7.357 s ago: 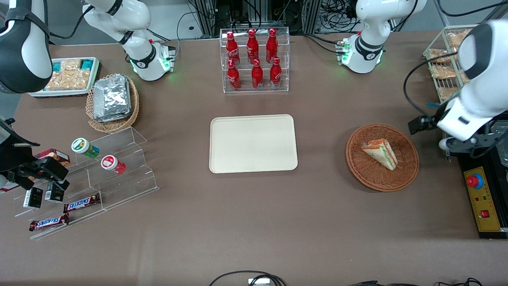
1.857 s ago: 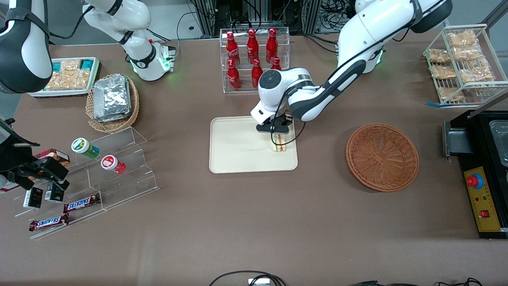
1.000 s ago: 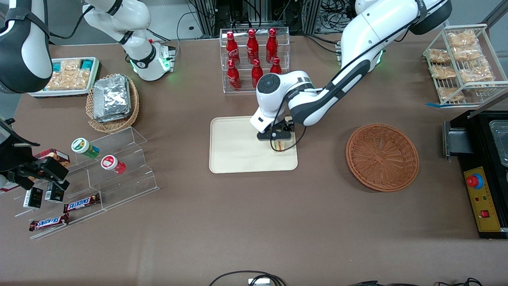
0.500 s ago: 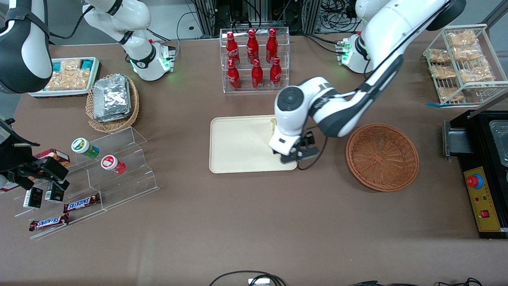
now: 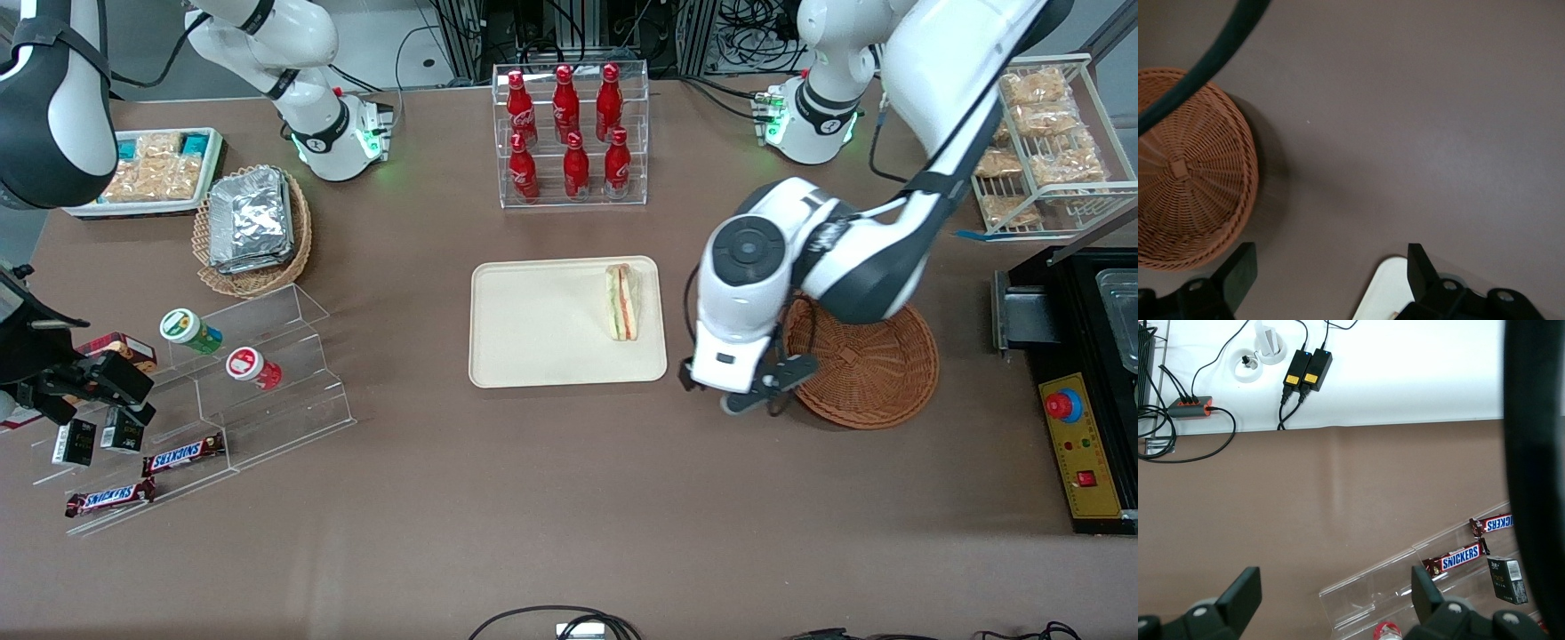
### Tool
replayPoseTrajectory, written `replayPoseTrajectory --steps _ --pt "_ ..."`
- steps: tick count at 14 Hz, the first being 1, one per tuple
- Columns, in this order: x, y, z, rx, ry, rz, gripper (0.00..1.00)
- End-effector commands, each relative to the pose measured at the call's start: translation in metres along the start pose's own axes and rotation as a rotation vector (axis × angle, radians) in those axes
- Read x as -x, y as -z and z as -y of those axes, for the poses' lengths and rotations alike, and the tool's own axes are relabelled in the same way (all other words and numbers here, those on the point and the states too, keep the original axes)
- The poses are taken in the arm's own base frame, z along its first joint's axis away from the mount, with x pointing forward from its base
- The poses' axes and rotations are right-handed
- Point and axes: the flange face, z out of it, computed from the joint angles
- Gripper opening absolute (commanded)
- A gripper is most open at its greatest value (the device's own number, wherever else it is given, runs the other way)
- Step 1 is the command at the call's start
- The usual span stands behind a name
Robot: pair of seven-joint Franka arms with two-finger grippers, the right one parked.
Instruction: Place sandwich from basket to tray
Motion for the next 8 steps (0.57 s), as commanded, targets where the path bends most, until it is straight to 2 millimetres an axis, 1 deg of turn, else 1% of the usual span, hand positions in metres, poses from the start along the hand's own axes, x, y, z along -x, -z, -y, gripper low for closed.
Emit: replayPoseTrajectory --steps 1,3,4,5,8 --pt "-0.011 0.011 0.018 -0.025 0.035 0.002 1.0" --pt "-0.016 0.026 0.034 -0.035 0.021 0.021 1.0" --pt "-0.03 0.03 0.051 -0.052 0.001 0.03 1.0" --pt "-0.04 0.038 0.067 -0.043 -0.003 0.051 1.0" --pt "-0.063 0.064 0.119 -0.019 -0.057 0.082 1.0"
